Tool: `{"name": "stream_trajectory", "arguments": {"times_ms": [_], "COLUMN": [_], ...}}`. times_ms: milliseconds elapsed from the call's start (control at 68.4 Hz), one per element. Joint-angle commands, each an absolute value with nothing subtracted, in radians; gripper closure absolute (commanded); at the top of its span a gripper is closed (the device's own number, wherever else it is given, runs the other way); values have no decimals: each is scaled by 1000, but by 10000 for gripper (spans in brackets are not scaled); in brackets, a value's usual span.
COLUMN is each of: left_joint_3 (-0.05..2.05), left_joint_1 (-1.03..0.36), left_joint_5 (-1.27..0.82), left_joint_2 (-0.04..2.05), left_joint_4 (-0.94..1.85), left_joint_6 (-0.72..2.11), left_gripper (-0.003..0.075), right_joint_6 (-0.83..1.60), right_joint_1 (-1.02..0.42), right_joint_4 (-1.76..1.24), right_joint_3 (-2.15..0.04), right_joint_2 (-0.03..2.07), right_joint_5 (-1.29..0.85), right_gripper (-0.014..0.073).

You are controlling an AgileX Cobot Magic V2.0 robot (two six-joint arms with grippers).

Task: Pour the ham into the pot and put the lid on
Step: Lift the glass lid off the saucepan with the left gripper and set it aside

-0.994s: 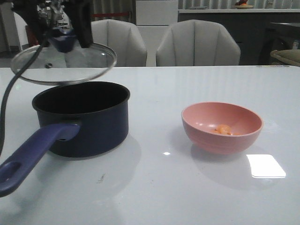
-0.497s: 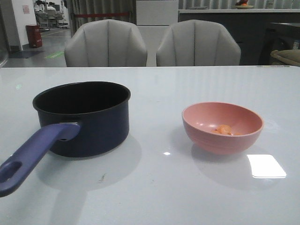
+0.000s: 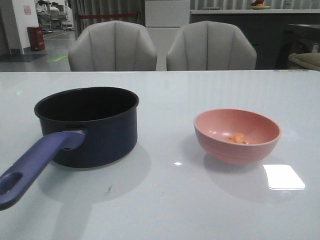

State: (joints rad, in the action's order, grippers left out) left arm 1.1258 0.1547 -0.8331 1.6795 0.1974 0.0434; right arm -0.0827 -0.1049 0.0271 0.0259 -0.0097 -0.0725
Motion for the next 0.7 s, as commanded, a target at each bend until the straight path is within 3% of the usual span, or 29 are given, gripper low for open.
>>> {"name": "stream_trajectory", "arguments": {"times_ms": [0,132,292,365,687], "left_joint_3": [1150,1150,1150,1152,1192], "left_joint_1": [156,154,145,145,107], "left_joint_5": [-787,-778,-769,-769,-766], "left_joint_2": [1679,1708,1713,1713,1597], "left_joint_4": [201,194,189,188,170], "left_joint_6": [43,46,69,69,97], "left_gripper": [437,393,139,72,113], "right_joint_6": [-77,-77,-77,-77,-77], "right_joint_1": [-99,-99,-99,-99,-99], "right_joint_4": [43,43,43,43,43], "right_joint_3": [22,22,22,22,22], "right_joint_2": [-31,-31,-31,-31,-31], "right_joint_5": [8,8,8,8,8], "right_gripper": [435,435,435,435,435]}}
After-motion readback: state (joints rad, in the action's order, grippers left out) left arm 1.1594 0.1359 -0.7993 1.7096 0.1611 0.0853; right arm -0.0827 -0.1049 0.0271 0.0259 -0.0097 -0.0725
